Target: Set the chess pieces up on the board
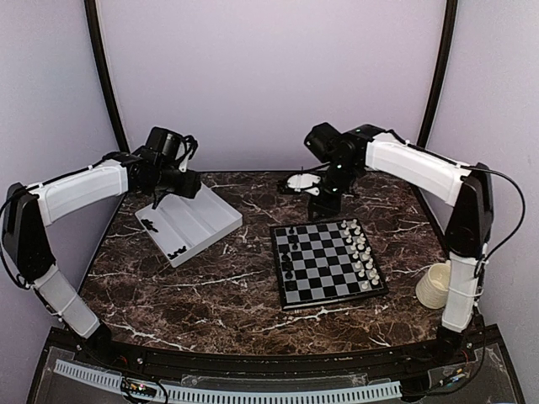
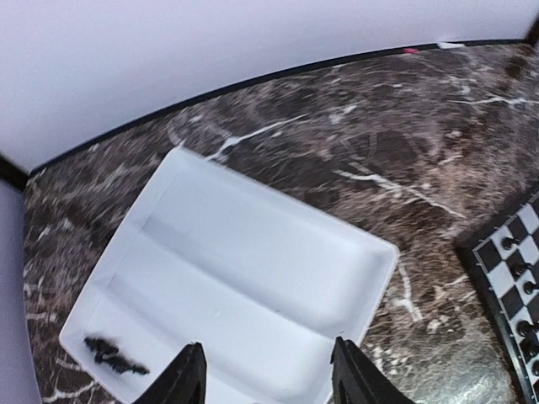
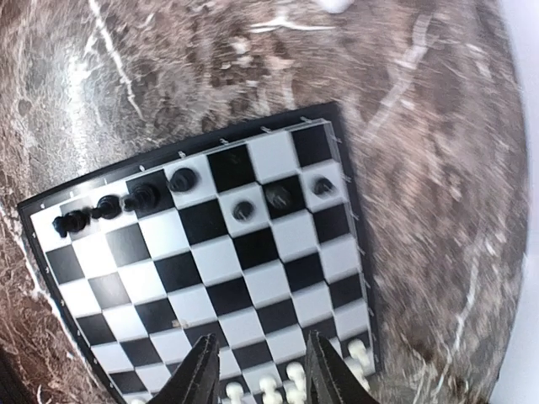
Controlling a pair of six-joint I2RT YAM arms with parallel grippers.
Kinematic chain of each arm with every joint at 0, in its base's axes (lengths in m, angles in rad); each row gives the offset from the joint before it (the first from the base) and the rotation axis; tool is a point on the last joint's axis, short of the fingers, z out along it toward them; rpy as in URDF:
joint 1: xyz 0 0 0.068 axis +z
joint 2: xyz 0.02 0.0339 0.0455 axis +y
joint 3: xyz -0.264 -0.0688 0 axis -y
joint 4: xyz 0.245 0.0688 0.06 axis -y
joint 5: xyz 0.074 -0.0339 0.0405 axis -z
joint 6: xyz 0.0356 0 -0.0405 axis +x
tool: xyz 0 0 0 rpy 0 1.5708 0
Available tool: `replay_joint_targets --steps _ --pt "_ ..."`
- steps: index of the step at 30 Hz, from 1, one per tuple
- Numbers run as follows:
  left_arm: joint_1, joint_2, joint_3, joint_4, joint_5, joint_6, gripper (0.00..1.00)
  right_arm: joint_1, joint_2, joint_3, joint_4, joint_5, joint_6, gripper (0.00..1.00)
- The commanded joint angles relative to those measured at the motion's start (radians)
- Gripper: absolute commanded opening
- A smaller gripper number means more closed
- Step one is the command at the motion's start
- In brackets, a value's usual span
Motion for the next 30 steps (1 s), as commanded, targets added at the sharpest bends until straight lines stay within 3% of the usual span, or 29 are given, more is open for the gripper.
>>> replay_joint_targets --steps 1,7,11,21,30 --pt "0.077 -0.015 0.015 -0.252 -0.112 -0.190 0.53 -0.096 -0.138 -0.120 0.110 -0.086 0.046 0.37" --pt "0.218 0.023 0.027 -0.405 -0.098 -0.339 0.53 -0.178 -0.229 -0.237 0.211 -0.230 0.112 0.38" --pt "0.282 0.076 0.024 -0.358 -0.011 -0.446 0.55 -0.182 -0.237 -0.276 0.241 -0.291 0.121 0.39" --pt "0.296 0.286 0.090 -0.224 0.016 -0.654 0.60 -0.182 -0.195 -0.244 0.204 -0.386 0.117 0.39" --pt "0.302 0.317 0.062 -0.241 -0.059 -0.814 0.58 -0.182 -0.215 -0.291 0.215 -0.386 0.116 0.39"
